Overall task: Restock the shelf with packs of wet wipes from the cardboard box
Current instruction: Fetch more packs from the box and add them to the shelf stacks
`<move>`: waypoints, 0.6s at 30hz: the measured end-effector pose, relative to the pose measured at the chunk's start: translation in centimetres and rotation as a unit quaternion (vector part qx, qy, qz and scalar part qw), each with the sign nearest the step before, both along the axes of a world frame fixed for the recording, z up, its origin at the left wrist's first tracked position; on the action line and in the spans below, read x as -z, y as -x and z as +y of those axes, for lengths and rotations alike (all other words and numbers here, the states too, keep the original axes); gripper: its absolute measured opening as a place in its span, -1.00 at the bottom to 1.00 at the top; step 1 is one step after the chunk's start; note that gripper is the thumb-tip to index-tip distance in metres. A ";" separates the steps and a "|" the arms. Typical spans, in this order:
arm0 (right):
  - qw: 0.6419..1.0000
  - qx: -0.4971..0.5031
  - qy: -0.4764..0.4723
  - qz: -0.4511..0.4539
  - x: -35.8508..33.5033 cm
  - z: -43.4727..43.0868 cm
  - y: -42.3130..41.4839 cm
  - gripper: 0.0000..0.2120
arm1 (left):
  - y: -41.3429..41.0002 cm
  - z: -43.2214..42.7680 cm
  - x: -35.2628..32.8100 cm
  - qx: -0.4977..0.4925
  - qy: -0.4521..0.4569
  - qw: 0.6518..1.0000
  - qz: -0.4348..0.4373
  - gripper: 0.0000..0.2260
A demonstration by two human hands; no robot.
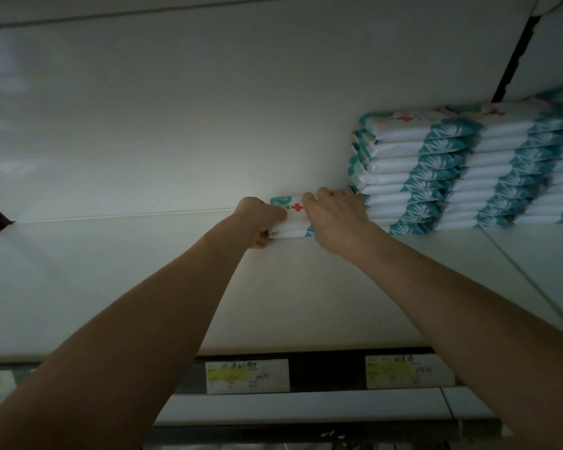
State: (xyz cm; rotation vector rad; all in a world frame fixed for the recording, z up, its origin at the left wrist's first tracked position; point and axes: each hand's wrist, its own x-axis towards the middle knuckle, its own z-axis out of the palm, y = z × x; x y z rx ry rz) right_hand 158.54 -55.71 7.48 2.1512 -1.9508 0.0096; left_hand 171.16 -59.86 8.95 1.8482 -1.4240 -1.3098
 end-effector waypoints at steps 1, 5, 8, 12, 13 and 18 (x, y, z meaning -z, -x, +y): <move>1.000 0.003 0.002 -0.010 0.2 0.0 -0.1 -0.58 | -0.2 -0.1 0.0 -0.003 -0.006 1.000 0.002 -0.65; 0.999 0.024 -0.001 -0.033 0.6 -0.2 -0.3 -0.54 | -0.3 -0.1 0.0 -0.007 -0.011 1.000 0.006 -0.66; 0.999 0.035 0.005 -0.032 0.4 -0.1 -0.6 -0.55 | 0.0 0.1 0.2 -0.005 -0.008 1.000 -0.005 -0.62; 0.999 0.009 0.040 -0.020 0.6 0.6 -1.8 -0.66 | 0.1 0.1 0.1 -0.007 -0.001 1.000 -0.015 -0.64; 0.999 0.006 0.036 -0.026 0.6 0.8 -2.1 -0.68 | 0.1 0.2 0.0 -0.011 0.003 1.000 -0.021 -0.66; 0.998 -0.008 0.037 -0.057 -0.1 2.2 -3.6 -0.63 | 0.2 1.0 -0.3 -0.047 0.034 0.998 -0.033 -0.85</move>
